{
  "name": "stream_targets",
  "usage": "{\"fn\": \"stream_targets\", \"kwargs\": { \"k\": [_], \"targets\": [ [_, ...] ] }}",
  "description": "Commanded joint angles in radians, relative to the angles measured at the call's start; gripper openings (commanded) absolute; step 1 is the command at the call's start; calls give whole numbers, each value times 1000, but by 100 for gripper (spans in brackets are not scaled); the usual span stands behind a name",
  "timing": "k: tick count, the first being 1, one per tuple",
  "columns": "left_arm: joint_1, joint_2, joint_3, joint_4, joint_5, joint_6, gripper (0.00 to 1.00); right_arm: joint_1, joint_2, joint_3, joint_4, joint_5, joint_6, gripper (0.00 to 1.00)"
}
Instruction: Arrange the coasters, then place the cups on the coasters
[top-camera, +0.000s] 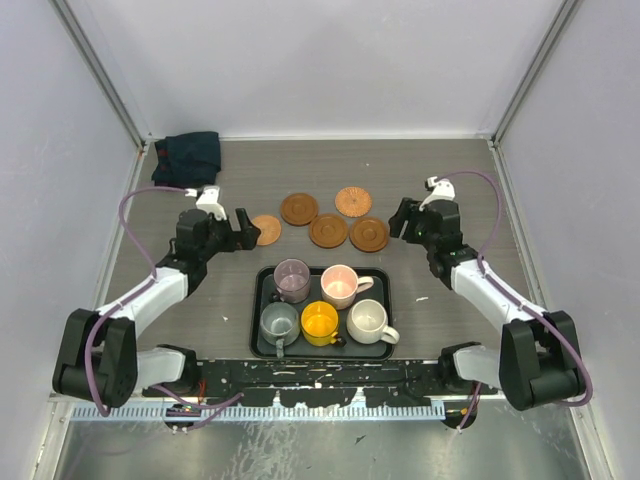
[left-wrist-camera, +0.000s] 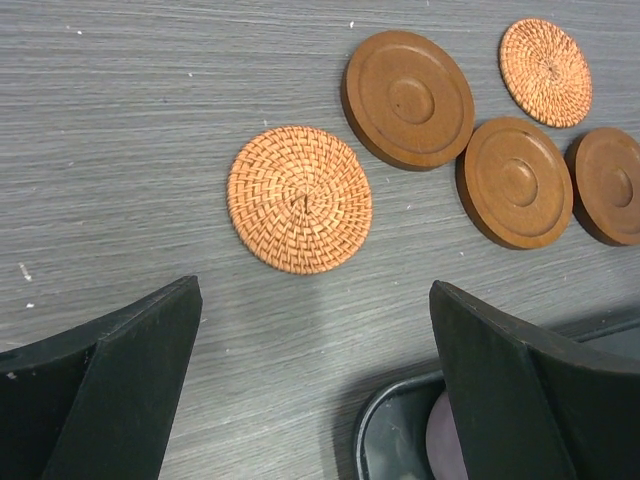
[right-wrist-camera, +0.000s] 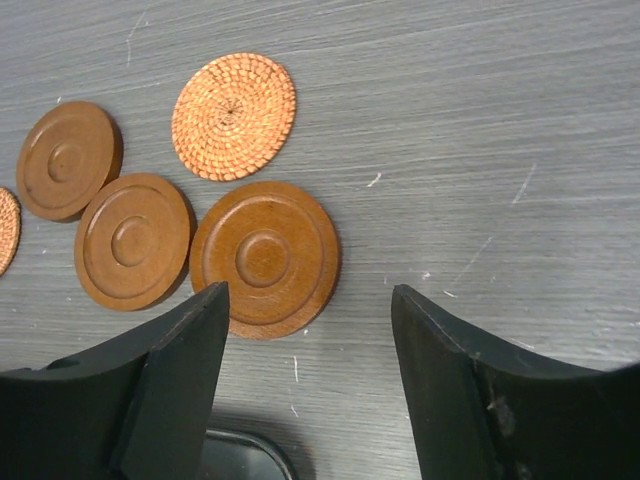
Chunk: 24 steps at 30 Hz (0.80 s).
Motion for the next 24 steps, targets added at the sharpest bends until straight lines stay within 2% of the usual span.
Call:
{"fn": "stream_targets", "kwargs": {
  "k": [1,2,4,6,8,10,12,13,18,21,24],
  "targets": [
    [0,-76,-37,57,-38,34,98,45,45,80,39,19,-30,72],
    [0,-83,-46,58,-48,33,100,59,65,91,36,23,-34,71],
    [-1,-86,-62,62,-61,25,93,87,114,120,24,35,-44,64],
    [-1,-77,-69,72,-53,10,77,114,162,143,17,54,-53,56],
    [-1,-59,-74,99,-25,-7,58,131,198,158,20,63,-53,51],
    [0,-23,-69,121,10,-21,27,137,231,171,27,54,-49,46],
    [-1,11,-52,133,38,-31,6,139,265,183,30,41,-45,41],
    [0,55,-42,133,50,-35,1,140,280,189,32,35,-44,37],
    [-4,183,10,175,122,-60,0,141,345,213,37,9,-43,29],
    [-12,242,35,198,128,-67,2,142,379,229,41,-15,-45,11],
    [-22,291,67,202,125,-58,6,142,429,256,38,-41,-45,6]
  ]
}}
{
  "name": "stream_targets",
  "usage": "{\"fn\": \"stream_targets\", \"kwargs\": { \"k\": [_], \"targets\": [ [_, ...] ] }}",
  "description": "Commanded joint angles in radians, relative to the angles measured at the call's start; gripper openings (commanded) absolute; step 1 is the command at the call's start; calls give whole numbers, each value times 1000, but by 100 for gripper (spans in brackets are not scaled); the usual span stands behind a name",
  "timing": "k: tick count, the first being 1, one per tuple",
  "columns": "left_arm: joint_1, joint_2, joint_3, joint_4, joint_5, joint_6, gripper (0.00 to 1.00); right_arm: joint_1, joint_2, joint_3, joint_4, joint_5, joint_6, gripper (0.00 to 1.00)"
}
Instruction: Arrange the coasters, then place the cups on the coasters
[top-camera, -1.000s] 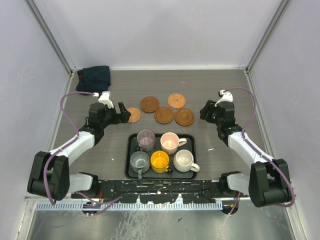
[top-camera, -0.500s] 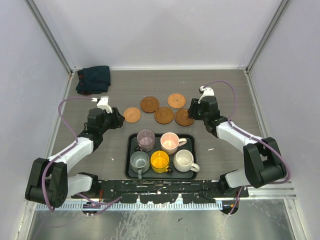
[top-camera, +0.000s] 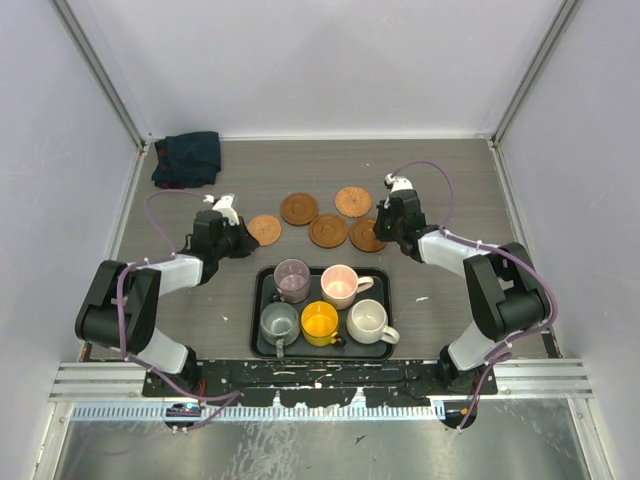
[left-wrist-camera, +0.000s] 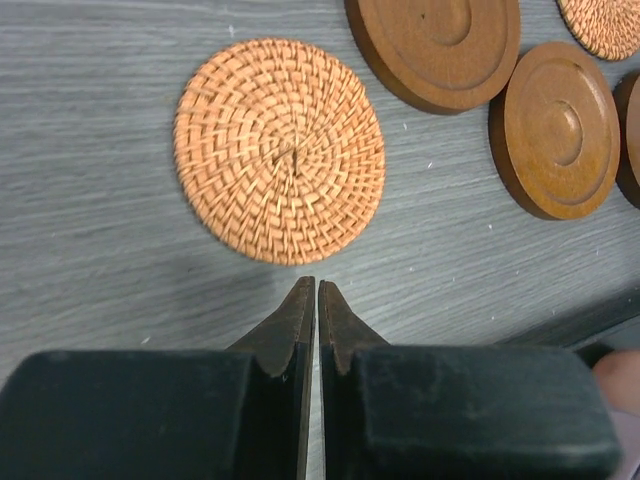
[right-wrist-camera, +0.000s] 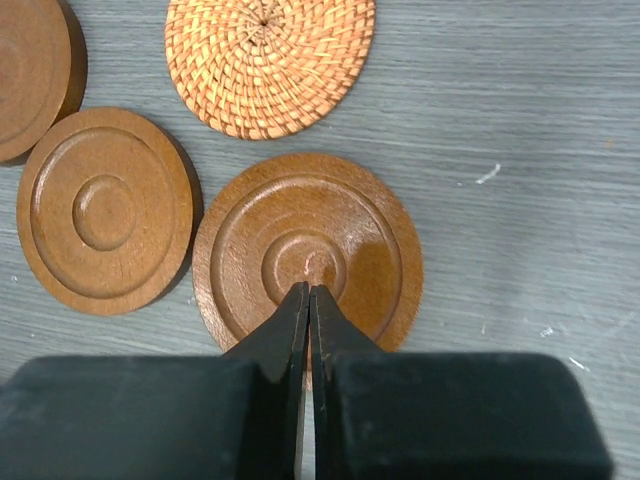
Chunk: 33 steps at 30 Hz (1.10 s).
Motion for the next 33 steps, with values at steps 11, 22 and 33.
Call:
{"fn": "stream_targets", "kwargs": {
  "k": [11,22,33],
  "targets": [
    [-30,137,168,83,16,6,11,9,171,151,0,-85,1,4],
    [-31,275,283,-10,-22,13,19,-3,276,258,-168,139,19,1],
    [-26,321,431,-198,-154,5,70,-140,293,325,-242,172,82,1]
  ]
}}
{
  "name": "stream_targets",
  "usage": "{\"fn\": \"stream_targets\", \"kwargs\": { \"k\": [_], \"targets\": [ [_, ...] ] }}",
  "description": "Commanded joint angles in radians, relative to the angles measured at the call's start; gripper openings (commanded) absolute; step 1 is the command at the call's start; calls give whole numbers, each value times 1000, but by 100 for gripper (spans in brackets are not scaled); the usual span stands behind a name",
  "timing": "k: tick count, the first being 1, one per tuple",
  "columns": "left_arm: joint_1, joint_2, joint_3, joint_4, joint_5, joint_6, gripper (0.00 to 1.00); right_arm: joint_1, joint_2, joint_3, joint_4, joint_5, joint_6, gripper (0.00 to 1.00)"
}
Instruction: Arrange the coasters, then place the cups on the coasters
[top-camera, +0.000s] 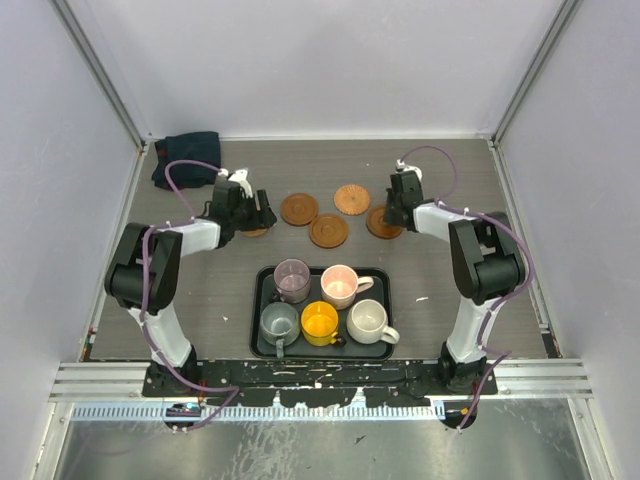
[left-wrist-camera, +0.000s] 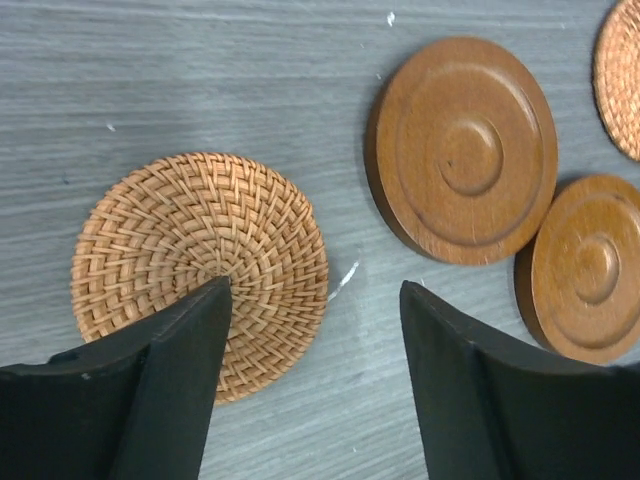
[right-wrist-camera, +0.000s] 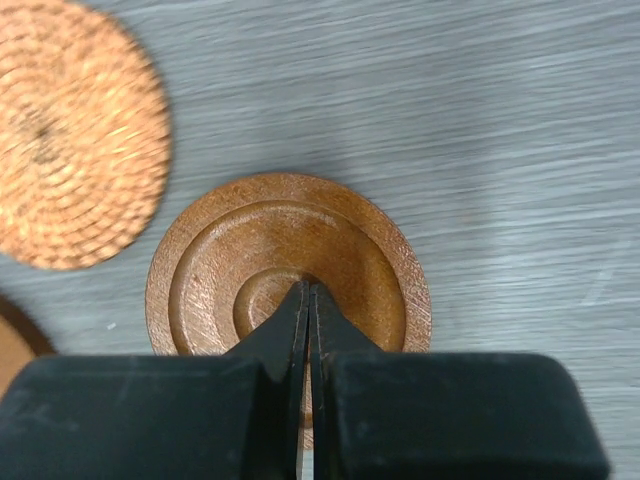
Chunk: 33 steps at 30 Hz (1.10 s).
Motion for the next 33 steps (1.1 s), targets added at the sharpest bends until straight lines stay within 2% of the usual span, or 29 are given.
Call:
{"fn": "stream_targets", "kwargs": {
  "k": [1,11,20,25,33],
  "targets": [
    [4,31,100,-126,-86,3,71,-82,16,47,-70,39,31,1],
    [31,134,301,-224,-73,2,73,-196,74,174,-98,5,24,1],
    [59,227,446,-280,-31,7,74,-215,154,306,-117,-58,21,1],
    [60,180,428,-229,16,12,75,-214,89,287,-60,-116,4,1],
    [58,9,345,-115,98,0,78,-164,-79,259,-39,-199,-37,3]
  ]
}}
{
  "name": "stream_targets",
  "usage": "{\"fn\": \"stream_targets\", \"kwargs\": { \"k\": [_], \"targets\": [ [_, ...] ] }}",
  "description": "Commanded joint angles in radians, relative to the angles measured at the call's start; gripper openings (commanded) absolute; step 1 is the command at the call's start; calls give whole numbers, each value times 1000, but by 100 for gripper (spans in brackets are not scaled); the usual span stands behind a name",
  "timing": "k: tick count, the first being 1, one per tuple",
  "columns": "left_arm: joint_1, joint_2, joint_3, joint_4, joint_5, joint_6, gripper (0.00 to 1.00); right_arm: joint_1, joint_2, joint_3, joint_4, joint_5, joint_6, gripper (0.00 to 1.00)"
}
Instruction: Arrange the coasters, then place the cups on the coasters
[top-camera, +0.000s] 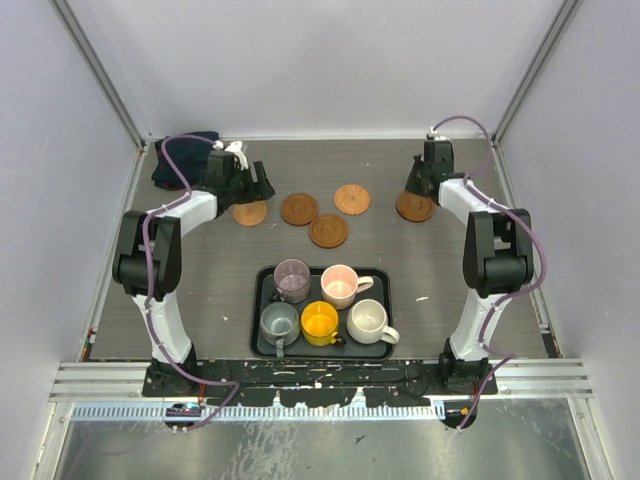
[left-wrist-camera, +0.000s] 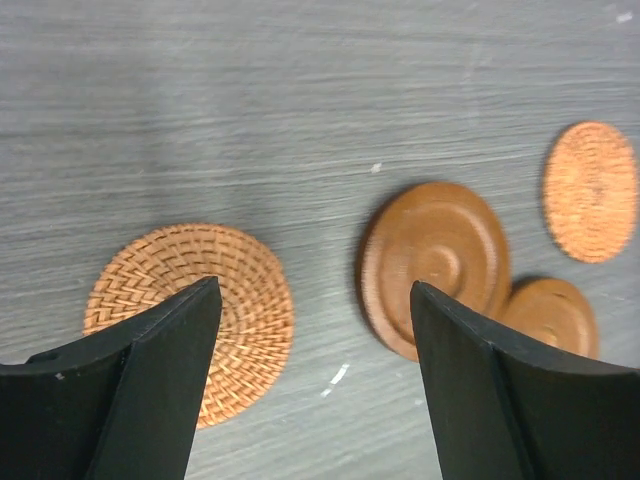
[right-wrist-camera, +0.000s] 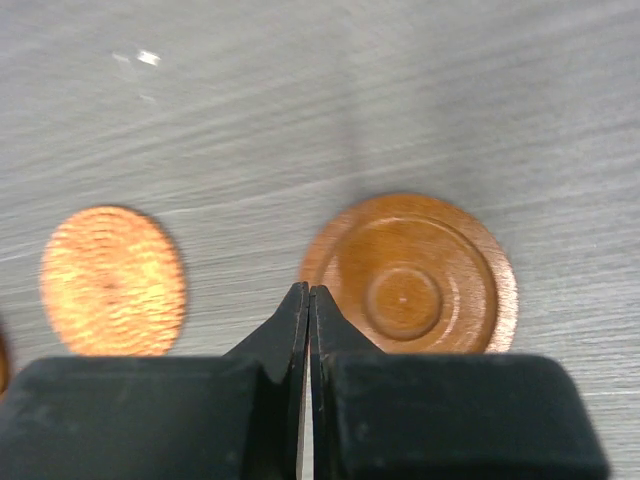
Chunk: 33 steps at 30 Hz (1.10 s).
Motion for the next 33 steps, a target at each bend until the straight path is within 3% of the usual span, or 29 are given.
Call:
{"fn": "stream_targets", "kwargs": {
  "k": [1,14,24,33],
  "targets": [
    [0,-163,-31,135,92,-19,78,51,-151,12,66,-92,-31,3],
    [-155,-84,-39,143,224,-17,75,323,-43,10,26,-168,-55,3],
    [-187,82,90,120,279,-69,73,424,14,-5,26,-203,-25,3],
    [-184,147,101,77,249,-92,77,454,90,-4,-4,-183,1,3]
  ]
}}
